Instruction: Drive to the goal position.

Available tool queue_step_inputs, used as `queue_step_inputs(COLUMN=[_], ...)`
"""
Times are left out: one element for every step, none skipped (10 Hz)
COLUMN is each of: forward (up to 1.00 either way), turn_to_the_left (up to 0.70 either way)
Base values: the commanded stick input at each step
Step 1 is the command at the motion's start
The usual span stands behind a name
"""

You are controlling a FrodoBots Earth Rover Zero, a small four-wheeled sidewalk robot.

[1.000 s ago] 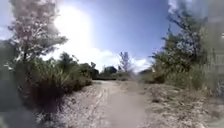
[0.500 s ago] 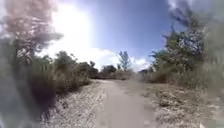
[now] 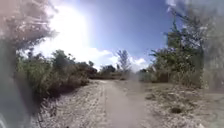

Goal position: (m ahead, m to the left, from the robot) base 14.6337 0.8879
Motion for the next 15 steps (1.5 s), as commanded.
queue_step_inputs(forward=[0.70, 0.70, 0.70, 0.70, 0.70, 0.70, 0.70, 0.70, 0.70, 0.70, 0.70, 0.70, 0.70, 0.70, 0.70], turn_to_the_left=[0.00, 0.00, 0.00, 0.00, 0.00, 0.00, 0.00, 0.00, 0.00, 0.00, 0.00, 0.00, 0.00, 0.00, 0.00])
